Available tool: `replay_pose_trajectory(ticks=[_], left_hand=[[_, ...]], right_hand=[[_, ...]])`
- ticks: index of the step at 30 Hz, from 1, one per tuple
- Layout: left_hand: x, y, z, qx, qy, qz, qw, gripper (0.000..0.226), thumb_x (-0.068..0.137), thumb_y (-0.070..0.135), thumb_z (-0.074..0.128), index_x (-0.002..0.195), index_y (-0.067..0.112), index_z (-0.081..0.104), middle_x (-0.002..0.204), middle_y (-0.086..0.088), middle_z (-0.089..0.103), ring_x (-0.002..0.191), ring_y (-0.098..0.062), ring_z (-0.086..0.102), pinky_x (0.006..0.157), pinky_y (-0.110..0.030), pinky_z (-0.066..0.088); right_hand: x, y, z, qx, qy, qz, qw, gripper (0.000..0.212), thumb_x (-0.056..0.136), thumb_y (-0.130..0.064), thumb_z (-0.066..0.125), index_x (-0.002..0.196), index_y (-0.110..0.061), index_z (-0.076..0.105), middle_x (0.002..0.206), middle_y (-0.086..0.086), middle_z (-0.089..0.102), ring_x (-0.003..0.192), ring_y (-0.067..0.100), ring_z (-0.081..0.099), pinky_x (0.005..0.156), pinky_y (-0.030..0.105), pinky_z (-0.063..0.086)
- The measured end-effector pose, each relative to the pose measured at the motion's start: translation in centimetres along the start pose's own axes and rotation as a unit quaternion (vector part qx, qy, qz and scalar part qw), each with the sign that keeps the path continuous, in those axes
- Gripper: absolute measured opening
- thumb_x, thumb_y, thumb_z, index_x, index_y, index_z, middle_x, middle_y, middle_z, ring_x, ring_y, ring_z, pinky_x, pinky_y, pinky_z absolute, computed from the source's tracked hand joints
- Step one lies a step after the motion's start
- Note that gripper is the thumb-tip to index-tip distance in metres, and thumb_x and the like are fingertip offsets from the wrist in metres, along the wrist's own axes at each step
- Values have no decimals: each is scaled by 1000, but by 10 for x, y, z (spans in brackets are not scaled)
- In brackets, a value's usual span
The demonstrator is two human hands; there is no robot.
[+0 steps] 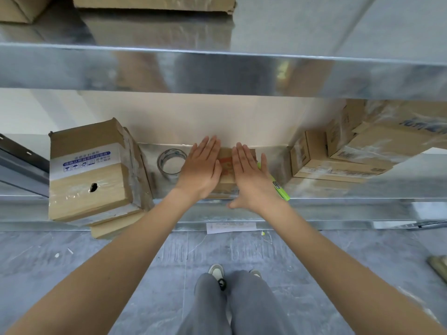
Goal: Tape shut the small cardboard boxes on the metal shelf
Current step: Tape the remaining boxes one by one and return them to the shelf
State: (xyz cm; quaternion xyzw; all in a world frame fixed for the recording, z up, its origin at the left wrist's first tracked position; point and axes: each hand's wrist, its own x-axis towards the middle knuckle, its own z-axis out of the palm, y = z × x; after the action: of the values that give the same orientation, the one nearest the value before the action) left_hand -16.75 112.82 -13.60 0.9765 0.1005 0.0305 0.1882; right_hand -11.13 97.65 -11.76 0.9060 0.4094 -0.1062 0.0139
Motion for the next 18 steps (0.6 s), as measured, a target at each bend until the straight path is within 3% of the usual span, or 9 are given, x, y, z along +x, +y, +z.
replay_pose_trajectory(ticks=[5, 7, 10, 12, 13, 16, 18], left_hand=[[1, 1, -1, -5, -15, -10, 1000, 55, 104, 22, 28, 155, 8, 13, 164, -4, 5, 151, -17, 0, 123, -33, 0], [1, 0, -2, -6, -20, -8, 1000, 55, 104, 22, 26, 155, 8, 11, 164, -5, 3, 151, -16, -1, 122, -32, -1], [1, -2, -2, -25, -33, 1, 999, 55, 105, 22, 26, 155, 7, 10, 164, -6, 3, 151, -17, -3, 122, -33, -2], [0, -5, -2, -43, -40, 9, 998, 55, 105, 24, 28, 155, 6, 10, 164, -6, 3, 151, -16, -4, 123, -33, -2], [0, -6, -2, -61, -40, 7, 997, 56, 105, 26, 29, 155, 7, 12, 164, -4, 3, 151, -15, -4, 123, -33, -2], [-3, -5, -2, -232, 1, -41, 972, 50, 105, 30, 36, 152, 13, 29, 163, 6, 11, 150, -6, 2, 121, -27, 4], [-7, -1, -3, -403, 62, -82, 910, 38, 105, 29, 39, 142, 27, 44, 160, 9, 22, 147, -2, 16, 117, -19, 15]], right_hand=[[-51, -13, 22, 45, 35, -39, 998, 135, 62, -56, 79, 153, -6, -8, 161, 10, -12, 149, 22, -13, 120, 50, -3], [-53, -11, 26, 84, 58, -52, 993, 122, 71, -48, 76, 154, -9, -5, 162, 6, -11, 149, 18, -13, 121, 49, 0], [-47, -2, 24, 202, 142, -44, 968, 89, 83, -38, 71, 153, -14, 22, 161, 6, 13, 149, 18, 7, 121, 43, 14], [-39, 10, 22, 285, 186, 15, 940, 86, 79, -44, 75, 150, -22, 32, 159, 9, 20, 146, 17, 16, 117, 30, 17], [-35, 15, 20, 337, 170, 43, 925, 89, 76, -45, 77, 150, -26, 31, 158, 8, 21, 144, 14, 19, 113, 24, 19], [-21, 32, 15, 471, 85, 63, 876, 88, 74, -36, 81, 148, -26, 35, 144, -7, 44, 131, 4, 42, 107, 18, 33], [-18, 38, 14, 476, 96, 74, 871, 77, 76, -41, 78, 143, -26, 44, 134, -10, 56, 120, 0, 52, 100, 20, 42]])
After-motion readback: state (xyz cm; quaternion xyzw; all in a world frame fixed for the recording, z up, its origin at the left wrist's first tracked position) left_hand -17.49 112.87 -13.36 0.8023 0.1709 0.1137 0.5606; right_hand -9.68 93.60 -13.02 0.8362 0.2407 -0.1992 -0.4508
